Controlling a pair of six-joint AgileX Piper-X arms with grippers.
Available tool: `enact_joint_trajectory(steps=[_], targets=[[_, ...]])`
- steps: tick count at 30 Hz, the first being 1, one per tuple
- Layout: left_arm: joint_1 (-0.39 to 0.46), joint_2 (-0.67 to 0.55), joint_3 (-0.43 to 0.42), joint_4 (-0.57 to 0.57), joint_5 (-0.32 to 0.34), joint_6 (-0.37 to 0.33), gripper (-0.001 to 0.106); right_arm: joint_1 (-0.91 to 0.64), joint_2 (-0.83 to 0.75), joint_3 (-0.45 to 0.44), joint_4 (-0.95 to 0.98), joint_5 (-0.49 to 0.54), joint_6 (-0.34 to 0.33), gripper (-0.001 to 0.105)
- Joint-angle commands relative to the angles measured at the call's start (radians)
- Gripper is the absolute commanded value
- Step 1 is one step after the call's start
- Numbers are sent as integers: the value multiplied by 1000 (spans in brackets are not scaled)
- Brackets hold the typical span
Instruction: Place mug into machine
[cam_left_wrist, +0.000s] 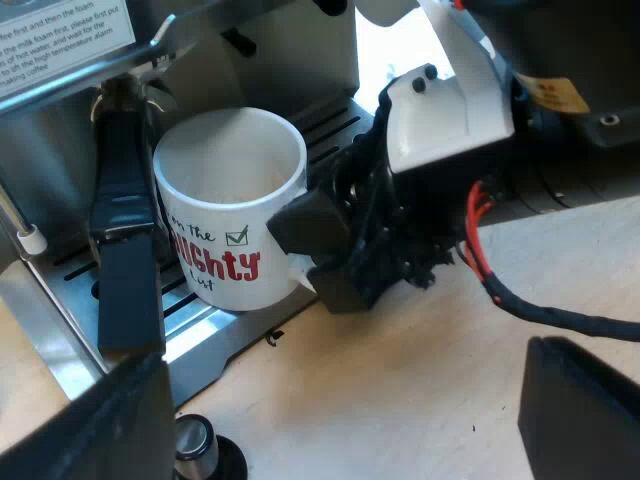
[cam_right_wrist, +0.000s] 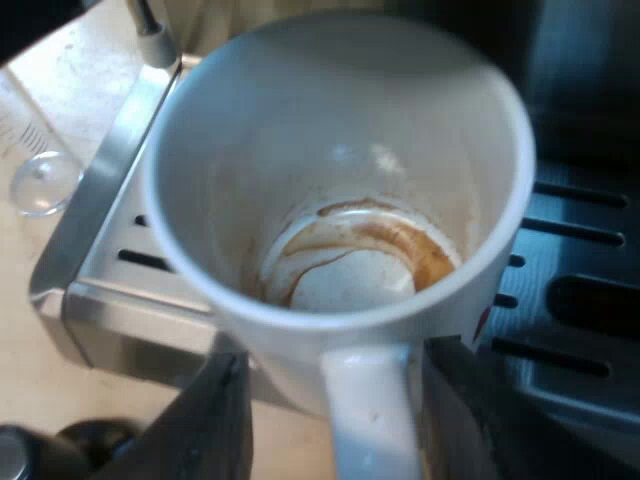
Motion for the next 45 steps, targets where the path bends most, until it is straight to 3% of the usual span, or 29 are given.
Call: enact_joint_trajectory(steps=[1,3,6,13,19,29,33,37,39,41,42,45], targets=[[-1,2,-3,-18,-4,9,71,17,-34,-12,8,15,-12,48],[-1,2,-3,-18,-4,9,71,27,-48,-12,11,15,-12,58],[-1,2,-3,-18,-4,9,71,35,-65,-12,43,15,-12,64],[-1,2,-3,-18,-4,9,71,35,-98,-12,209,26,22,64],[-1,2,-3,-18,-4,9,71,38,-188,27,224,55,34,64],[-1,2,-3,-18,-4,9,71,122,-355,228,89,81,34,64],[-1,2,-3,-18,-4,9,71,166,-374,340,-106,130,34,64],[-1,2,-3,-16,-4,9,71,163,-374,396,-233,150,28,64],[-1,2,-3,-16,-4,9,71,163,-371,414,-277,150,8,64],[-1,2,-3,-16,-4,9,71,163,-360,437,-349,149,-65,64],[-1,2,-3,-16,-4,9,71,163,-341,459,-437,148,-168,64],[-1,2,-3,-16,-4,9,71,163,-307,461,-500,139,-221,64]])
